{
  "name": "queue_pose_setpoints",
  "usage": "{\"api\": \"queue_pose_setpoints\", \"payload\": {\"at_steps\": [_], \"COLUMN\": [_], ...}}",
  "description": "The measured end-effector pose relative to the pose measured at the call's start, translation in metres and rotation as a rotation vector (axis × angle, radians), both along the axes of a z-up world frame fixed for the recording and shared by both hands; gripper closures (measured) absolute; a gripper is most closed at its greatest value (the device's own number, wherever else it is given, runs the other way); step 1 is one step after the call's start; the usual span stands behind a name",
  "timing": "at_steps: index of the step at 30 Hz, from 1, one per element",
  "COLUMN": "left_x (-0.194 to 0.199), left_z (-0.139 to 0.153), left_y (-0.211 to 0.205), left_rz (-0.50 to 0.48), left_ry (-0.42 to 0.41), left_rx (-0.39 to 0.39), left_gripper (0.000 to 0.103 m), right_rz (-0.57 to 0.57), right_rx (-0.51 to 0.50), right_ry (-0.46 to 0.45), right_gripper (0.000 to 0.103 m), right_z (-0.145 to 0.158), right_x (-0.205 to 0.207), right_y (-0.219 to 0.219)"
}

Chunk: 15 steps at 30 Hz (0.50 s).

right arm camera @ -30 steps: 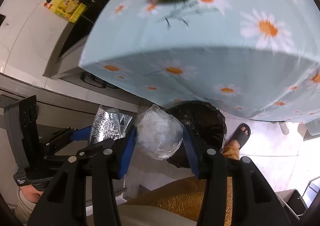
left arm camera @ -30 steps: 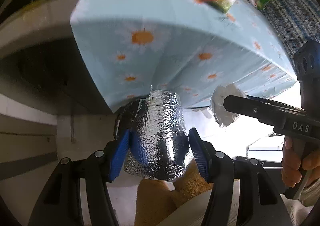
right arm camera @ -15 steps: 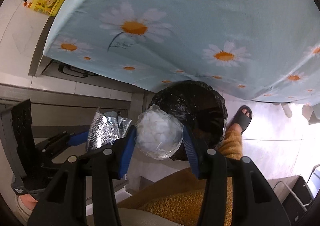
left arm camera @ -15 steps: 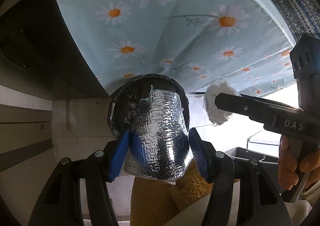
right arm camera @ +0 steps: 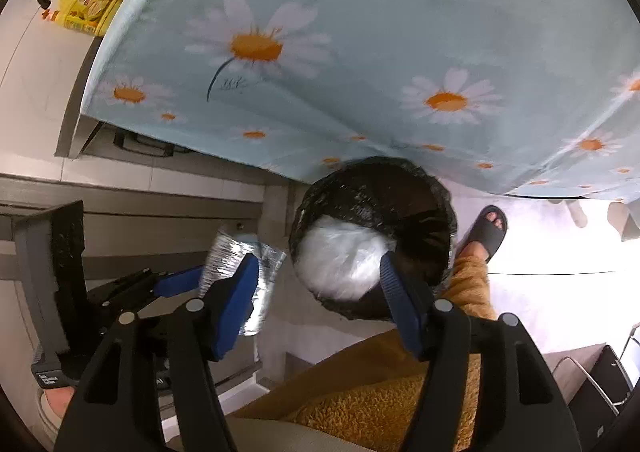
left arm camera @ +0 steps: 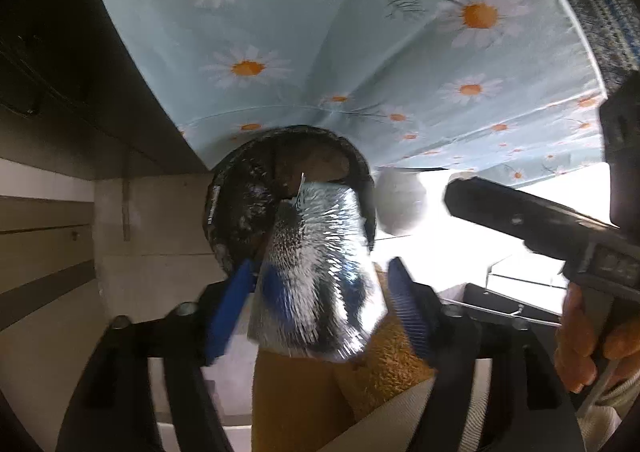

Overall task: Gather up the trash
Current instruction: 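Carry both items over the bin and open both tools to drop them, then move both tools back up to the counter toward the snack wrapper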

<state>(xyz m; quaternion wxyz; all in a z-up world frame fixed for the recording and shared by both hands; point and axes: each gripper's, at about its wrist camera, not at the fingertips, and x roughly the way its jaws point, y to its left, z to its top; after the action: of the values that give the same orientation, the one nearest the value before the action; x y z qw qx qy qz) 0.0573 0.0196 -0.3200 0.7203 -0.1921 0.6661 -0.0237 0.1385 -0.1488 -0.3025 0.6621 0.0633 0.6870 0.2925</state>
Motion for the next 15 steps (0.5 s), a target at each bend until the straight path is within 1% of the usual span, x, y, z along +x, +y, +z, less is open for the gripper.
{"api": "queue_pose_setpoints", "payload": {"at_steps": [2, 7, 15], "left_x": [0.0, 0.001, 0.0], "left_z": [-0.002, -0.002, 0.006], "left_y": [0.001, 0.001, 0.006], "left_rz": [0.009, 0.01, 0.03], "left_ry": [0.004, 0.002, -0.018], "left_rx": [-0.011, -0.007, -0.005], "left_gripper": [0.031, 0.031, 0.031], "right_rz": [-0.016, -0.045, -0.07], "right_rx": [0.007, 0.011, 0.006], "right_ry": [0.003, -0.001, -0.014], "right_gripper": [0.04, 0.04, 0.04], "right_z": [0.002, 0.008, 0.014], "right_x": [0.002, 0.008, 0.01], "right_y": [-0.002, -0.012, -0.026]}}
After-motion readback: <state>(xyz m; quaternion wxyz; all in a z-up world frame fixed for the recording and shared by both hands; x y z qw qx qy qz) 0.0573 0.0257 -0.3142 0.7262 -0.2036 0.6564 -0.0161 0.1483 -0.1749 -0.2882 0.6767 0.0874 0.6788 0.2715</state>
